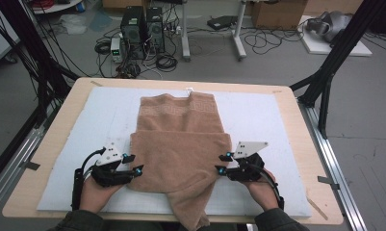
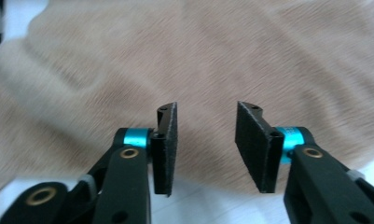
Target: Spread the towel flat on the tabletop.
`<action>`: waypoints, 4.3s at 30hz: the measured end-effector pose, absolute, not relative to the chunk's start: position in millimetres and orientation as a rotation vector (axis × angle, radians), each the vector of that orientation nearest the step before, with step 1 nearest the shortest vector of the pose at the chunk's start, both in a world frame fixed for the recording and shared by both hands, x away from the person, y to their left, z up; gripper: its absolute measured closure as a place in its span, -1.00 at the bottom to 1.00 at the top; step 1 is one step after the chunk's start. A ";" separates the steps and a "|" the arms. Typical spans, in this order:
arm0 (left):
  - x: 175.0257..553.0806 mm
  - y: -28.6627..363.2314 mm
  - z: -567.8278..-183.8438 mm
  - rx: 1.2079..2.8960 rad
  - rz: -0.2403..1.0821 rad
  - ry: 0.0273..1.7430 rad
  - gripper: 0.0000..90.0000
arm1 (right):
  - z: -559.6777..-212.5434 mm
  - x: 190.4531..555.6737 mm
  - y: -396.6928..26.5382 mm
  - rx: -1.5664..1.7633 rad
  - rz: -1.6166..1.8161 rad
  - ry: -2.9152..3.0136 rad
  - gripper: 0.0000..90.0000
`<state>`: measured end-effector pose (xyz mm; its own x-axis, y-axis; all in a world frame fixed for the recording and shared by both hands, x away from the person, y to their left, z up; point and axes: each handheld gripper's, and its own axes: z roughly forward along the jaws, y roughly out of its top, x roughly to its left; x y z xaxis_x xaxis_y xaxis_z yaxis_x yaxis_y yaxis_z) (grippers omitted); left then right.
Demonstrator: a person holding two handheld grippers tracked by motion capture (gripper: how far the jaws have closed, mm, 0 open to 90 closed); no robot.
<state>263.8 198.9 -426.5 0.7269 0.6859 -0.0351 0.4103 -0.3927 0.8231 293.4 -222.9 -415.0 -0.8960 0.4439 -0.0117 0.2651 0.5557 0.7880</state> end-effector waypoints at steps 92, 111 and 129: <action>338.7 173.0 -383.4 1.987 0.527 0.829 0.99 | -396.3 322.4 -223.8 0.579 1.165 2.558 0.89; 314.3 176.4 -394.5 2.052 0.390 0.717 0.12 | -408.6 337.5 -240.5 0.666 1.119 2.516 0.75; 419.6 142.8 -420.0 2.018 0.441 1.019 0.88 | -437.5 354.0 -230.2 0.753 1.138 2.579 0.70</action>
<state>419.6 142.8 -420.0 0.6118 0.7895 -0.0489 0.5044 -0.3418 0.7929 354.0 -230.2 -437.5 -0.8437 0.5368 0.0028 0.3640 0.5681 0.7381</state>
